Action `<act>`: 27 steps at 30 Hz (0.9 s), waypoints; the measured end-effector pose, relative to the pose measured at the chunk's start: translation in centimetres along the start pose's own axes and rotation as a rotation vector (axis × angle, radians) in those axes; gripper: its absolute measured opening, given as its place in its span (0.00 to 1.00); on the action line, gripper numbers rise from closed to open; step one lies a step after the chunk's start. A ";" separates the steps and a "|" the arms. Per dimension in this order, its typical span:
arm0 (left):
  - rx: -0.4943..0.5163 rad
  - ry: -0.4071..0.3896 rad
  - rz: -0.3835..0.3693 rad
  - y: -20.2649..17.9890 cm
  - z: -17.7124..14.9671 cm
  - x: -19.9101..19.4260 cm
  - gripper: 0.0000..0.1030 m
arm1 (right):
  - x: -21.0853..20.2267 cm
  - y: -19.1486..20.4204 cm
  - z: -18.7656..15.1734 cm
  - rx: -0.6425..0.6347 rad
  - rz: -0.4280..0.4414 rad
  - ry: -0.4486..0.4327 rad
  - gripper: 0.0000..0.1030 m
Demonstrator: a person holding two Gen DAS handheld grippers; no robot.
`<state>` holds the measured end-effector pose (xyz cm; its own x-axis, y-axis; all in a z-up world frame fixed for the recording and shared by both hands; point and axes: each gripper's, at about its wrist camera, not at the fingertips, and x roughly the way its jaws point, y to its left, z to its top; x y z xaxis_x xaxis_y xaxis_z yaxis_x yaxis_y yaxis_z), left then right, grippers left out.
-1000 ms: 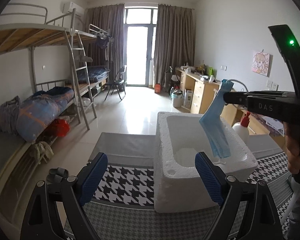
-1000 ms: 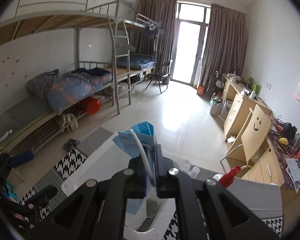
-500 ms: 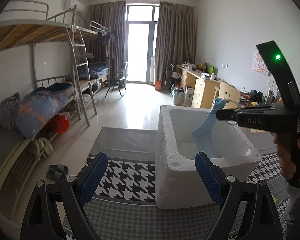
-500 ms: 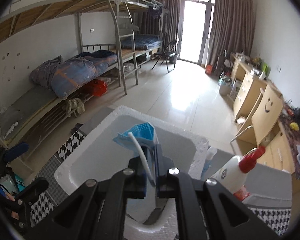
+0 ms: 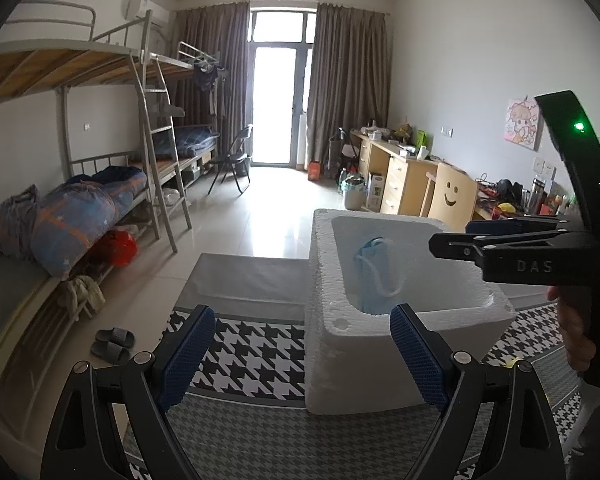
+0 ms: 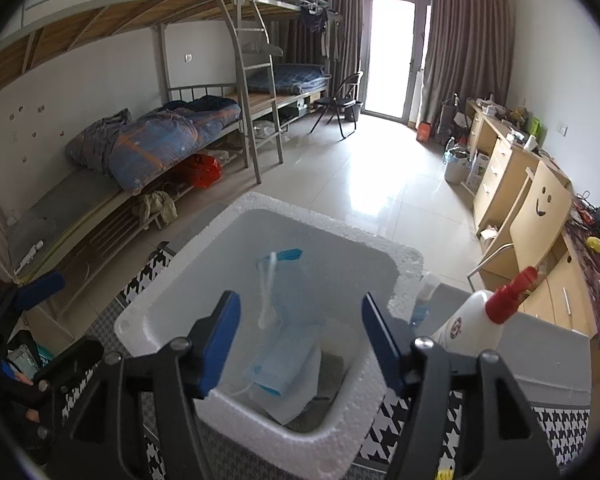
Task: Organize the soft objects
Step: 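Lower the blue mask into the foam box and open the right gripper, then move both grippers away from the foam box back over the table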
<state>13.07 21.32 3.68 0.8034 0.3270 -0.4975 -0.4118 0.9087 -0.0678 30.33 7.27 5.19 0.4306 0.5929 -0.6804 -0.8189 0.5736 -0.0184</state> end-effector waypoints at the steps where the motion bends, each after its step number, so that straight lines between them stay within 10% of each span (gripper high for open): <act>1: 0.003 -0.004 -0.001 -0.1 0.0 -0.2 0.87 | -0.4 -0.1 -0.1 0.000 0.003 -0.006 0.66; 8: 0.018 -0.023 -0.005 -1.2 0.0 -1.2 0.90 | -3.0 -0.2 -0.8 0.013 0.002 -0.089 0.88; 27: 0.096 -0.104 -0.043 -5.3 -0.1 -5.0 0.99 | -9.1 -1.9 -4.7 0.052 -0.040 -0.192 0.90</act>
<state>11.23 14.81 6.40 0.8615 0.3081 -0.4036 -0.3373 0.9414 -0.0014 26.24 -1.85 7.98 0.5313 0.6627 -0.5278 -0.7808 0.6247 -0.0015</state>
